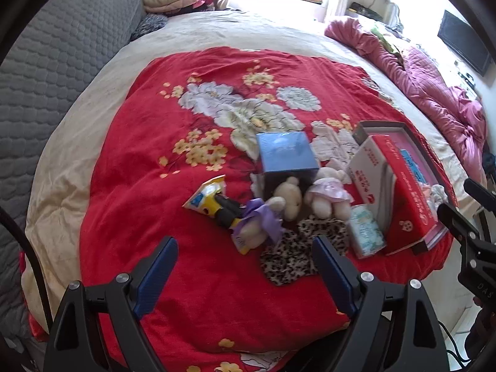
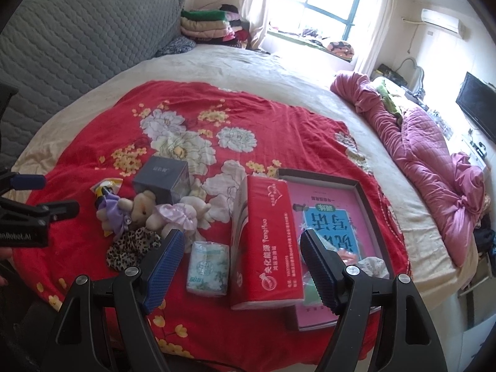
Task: Organize soft objects
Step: 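Move both tools down toward the teddy bears beside the dark blue box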
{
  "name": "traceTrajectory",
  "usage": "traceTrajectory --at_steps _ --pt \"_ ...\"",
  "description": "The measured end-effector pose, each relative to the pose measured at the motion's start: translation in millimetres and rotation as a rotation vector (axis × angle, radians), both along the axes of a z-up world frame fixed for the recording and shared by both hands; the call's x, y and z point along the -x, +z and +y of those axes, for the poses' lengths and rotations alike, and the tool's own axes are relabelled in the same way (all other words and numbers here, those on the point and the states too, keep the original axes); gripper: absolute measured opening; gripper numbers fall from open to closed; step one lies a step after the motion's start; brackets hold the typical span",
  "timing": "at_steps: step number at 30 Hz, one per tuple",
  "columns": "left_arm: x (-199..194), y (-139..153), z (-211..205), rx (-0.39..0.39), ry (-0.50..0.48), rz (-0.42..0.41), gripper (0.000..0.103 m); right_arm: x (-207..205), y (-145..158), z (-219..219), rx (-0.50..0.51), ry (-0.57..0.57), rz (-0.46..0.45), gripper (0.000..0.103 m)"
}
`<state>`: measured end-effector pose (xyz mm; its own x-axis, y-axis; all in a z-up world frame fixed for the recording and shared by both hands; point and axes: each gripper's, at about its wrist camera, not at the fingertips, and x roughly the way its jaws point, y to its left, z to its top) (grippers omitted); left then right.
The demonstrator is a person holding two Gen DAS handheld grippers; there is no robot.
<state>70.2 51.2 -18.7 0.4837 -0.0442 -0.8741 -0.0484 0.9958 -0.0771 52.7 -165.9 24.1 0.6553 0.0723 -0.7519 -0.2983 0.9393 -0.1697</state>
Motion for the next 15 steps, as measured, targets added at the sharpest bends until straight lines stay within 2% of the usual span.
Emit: traceTrajectory --at_steps 15 --pt "-3 -40 37 0.018 0.059 0.071 0.088 -10 -36 26 0.023 0.062 0.072 0.078"
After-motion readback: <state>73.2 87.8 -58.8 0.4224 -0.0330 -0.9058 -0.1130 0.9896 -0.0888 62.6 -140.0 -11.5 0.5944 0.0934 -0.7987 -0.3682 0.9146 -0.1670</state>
